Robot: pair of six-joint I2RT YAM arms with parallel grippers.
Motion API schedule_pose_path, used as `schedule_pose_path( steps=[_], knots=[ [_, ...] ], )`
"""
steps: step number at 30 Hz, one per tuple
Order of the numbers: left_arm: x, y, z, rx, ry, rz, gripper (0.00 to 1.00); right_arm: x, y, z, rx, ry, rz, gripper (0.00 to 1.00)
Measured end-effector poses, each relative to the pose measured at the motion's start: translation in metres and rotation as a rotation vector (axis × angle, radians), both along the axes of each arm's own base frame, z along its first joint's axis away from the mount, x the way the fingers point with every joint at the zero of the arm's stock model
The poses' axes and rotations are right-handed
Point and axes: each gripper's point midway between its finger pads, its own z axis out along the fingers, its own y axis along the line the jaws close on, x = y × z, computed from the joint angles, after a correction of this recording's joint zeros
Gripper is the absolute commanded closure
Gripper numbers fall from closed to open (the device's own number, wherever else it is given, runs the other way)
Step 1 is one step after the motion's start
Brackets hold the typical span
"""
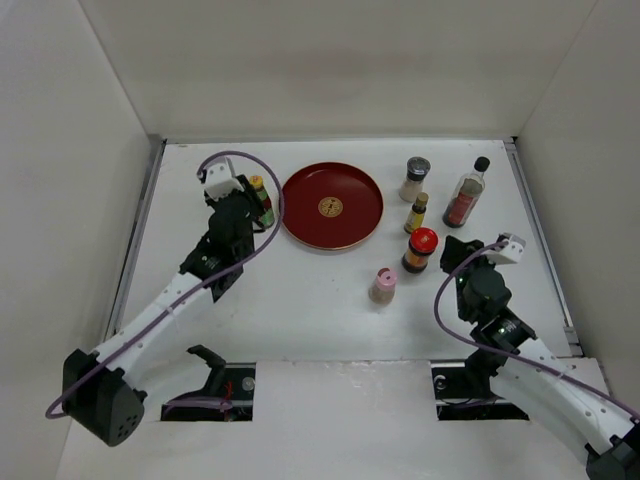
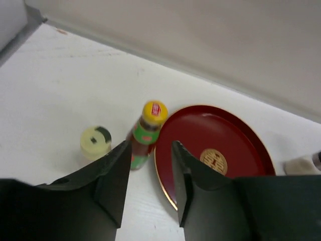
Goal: Organize the condiment bottles
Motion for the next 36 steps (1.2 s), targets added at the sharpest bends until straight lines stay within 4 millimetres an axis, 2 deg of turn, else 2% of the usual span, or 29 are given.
schedule_pose_path(
  steps=[2, 5, 7, 9, 12, 16, 20, 24, 30, 32, 36],
  knots=[
    [0.021, 0.001, 0.006, 0.001, 0.008, 0.017, 0.58, 0.0, 0.004, -0.001, -0.002, 0.004, 0.016, 0.78],
    [0.052, -0.009, 0.005, 0.014, 0.042, 0.007, 0.33, 0.001, 0.009, -0.003, -0.013, 0.014, 0.035, 0.53],
    [0.07, -0.017, -0.001, 0.024, 0.076, -0.008, 0.28, 0.002, 0.013, -0.004, -0.02, 0.017, 0.051, 0.38],
    [0.083, -0.025, -0.012, 0.038, 0.115, -0.023, 0.27, 0.002, 0.015, -0.005, -0.031, 0.022, 0.063, 0.31],
    [0.092, -0.029, -0.033, 0.064, 0.179, -0.033, 0.3, 0.001, 0.018, -0.003, -0.033, 0.013, 0.075, 0.29],
    [0.095, -0.023, -0.054, 0.09, 0.241, -0.02, 0.36, 0.0, 0.019, 0.001, -0.028, 0.0, 0.08, 0.29],
    [0.096, -0.016, -0.056, 0.098, 0.247, 0.007, 0.39, 0.002, 0.02, 0.001, -0.029, -0.003, 0.08, 0.29],
    [0.097, -0.014, -0.059, 0.103, 0.251, 0.018, 0.49, 0.002, 0.022, -0.002, -0.037, 0.008, 0.085, 0.29],
    [0.101, -0.012, -0.081, 0.13, 0.3, 0.032, 0.53, 0.002, 0.024, -0.002, -0.04, 0.01, 0.091, 0.29],
    [0.102, -0.011, -0.086, 0.134, 0.31, 0.036, 0.58, 0.002, 0.024, -0.002, -0.039, 0.008, 0.092, 0.29],
    [0.102, -0.008, -0.087, 0.139, 0.314, 0.047, 0.74, 0.002, 0.024, -0.002, -0.04, 0.009, 0.092, 0.29]
  ],
)
